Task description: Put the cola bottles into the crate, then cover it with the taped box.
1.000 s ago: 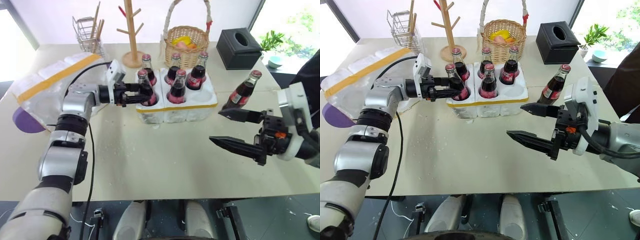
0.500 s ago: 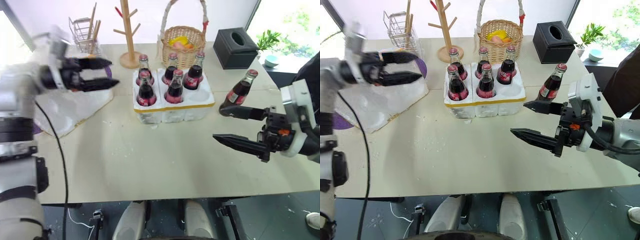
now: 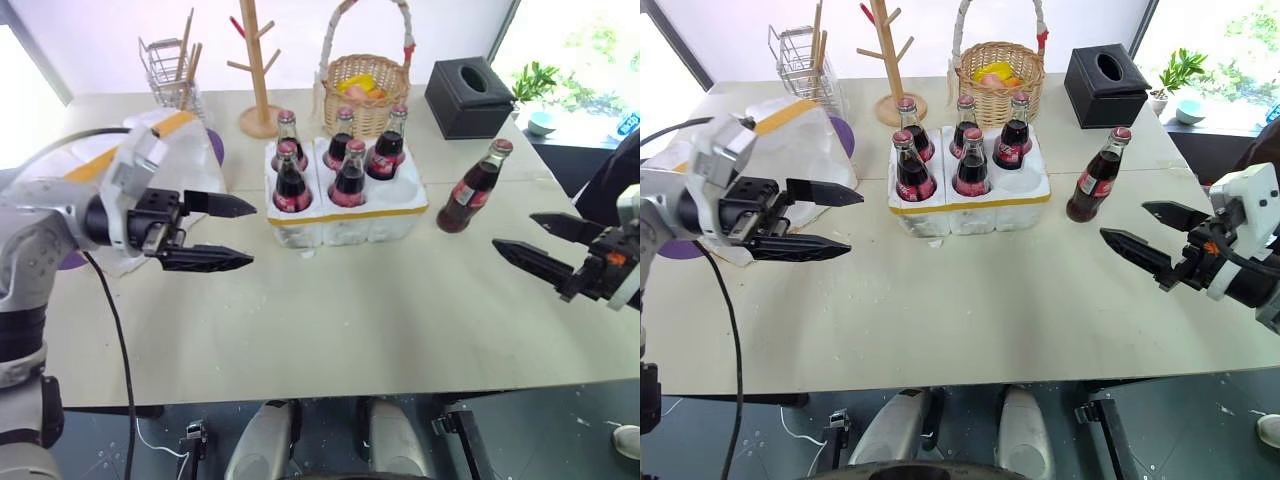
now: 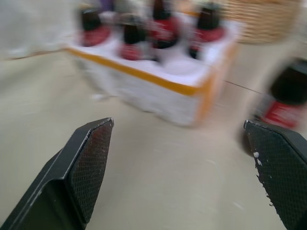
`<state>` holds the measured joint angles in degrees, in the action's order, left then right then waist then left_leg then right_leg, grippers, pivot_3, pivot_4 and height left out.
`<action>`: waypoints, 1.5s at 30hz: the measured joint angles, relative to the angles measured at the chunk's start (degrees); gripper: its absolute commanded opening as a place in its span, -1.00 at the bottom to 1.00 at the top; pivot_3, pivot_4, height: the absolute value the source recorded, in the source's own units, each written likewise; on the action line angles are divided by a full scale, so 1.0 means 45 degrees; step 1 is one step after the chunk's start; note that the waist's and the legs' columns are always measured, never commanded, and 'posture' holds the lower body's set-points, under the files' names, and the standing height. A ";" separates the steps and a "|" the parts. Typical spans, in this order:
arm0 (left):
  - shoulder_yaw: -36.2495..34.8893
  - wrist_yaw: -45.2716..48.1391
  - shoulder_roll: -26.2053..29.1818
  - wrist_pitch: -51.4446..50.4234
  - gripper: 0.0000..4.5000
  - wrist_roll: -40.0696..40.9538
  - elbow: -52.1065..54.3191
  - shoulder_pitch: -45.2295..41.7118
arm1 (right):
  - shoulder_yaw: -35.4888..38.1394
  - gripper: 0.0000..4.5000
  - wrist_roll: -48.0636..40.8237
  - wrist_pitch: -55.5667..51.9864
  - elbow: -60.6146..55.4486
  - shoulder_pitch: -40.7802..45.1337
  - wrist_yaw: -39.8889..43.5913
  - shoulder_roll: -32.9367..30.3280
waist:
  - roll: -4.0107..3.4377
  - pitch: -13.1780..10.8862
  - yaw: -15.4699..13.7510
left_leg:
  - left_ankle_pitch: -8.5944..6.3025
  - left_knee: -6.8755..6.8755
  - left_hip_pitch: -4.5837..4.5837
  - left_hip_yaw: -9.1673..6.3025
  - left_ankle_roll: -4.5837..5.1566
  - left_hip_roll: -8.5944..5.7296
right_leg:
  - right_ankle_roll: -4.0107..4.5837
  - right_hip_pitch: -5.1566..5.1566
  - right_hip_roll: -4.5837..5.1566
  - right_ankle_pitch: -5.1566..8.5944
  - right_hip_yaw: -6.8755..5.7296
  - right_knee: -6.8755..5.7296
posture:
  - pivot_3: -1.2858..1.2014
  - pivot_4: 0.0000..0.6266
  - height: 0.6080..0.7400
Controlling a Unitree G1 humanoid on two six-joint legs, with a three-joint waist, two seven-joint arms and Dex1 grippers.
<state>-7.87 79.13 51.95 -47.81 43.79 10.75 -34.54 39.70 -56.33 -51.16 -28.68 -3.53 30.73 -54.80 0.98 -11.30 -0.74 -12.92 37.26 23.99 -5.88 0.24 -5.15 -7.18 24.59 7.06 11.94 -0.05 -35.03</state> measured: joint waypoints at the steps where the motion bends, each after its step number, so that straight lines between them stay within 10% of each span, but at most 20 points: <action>1: 0.0133 -0.0121 -0.0183 0.0043 0.97 -0.0013 0.0019 -0.0007 | -0.0376 1.00 0.0271 0.0099 0.0085 0.0220 -0.0270 0.0264 | -0.0004 -0.0001 0.0024 | 0.0000 -0.0003 -0.0003 0.0002 0.0000 0.0002 | 0.0000 -0.0001 -0.0002 0.0000 0.0002 0.0000 | 0.03 -0.52 0.91; 11: 0.0681 -0.0841 -0.0800 0.0453 0.97 -0.0121 0.0016 -0.0419 | -0.4252 1.00 0.3382 0.1545 0.3511 0.4184 -0.2150 0.2702 | -0.0016 -0.0005 0.0039 | 0.0006 -0.0015 -0.0013 0.0010 -0.0004 0.0005 | -0.0004 0.0003 -0.0021 -0.0003 0.0005 -0.0006 | 0.03 -0.52 0.91; 27: 0.0561 -0.1309 -0.0652 0.0601 0.97 -0.0108 0.0377 -0.0138 | -0.5921 1.00 0.6312 0.4276 0.9678 0.7802 -0.1208 0.4433 | -0.0022 -0.0008 0.0315 | 0.0021 -0.0036 -0.0043 0.0002 -0.0026 0.0006 | -0.0048 -0.0011 -0.0040 -0.0029 0.0006 -0.0025 | 0.03 -0.52 0.91; 31: 0.0561 -0.1462 -0.0716 0.0602 1.00 0.0014 0.0375 -0.0142 | -0.6154 0.43 0.6970 0.5402 1.0935 0.8345 -0.0957 0.4646 | -0.0022 -0.0008 0.0324 | 0.0023 -0.0042 -0.0045 0.0000 -0.0029 0.0006 | -0.0050 -0.0009 -0.0041 -0.0030 0.0007 -0.0030 | 0.03 -0.52 0.91; 45: 0.0544 -0.1997 -0.0772 0.0714 1.00 0.0174 0.0443 0.0019 | -0.4923 0.20 0.5302 0.3417 0.6889 0.9588 -0.0184 0.3691 | -0.0197 -0.0116 0.0419 | 0.0024 -0.0073 -0.0022 0.0015 -0.0032 0.0019 | -0.0049 0.0053 -0.0054 -0.0031 0.0031 -0.0054 | 0.03 -0.52 0.91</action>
<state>-5.43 70.15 48.47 -44.60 44.58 12.74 -34.45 17.55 -32.47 -35.79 2.32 39.62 29.90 -38.18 0.10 -11.82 1.15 -12.81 36.93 23.89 -5.82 0.09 -5.07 -7.40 24.83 6.82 11.80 0.09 -35.27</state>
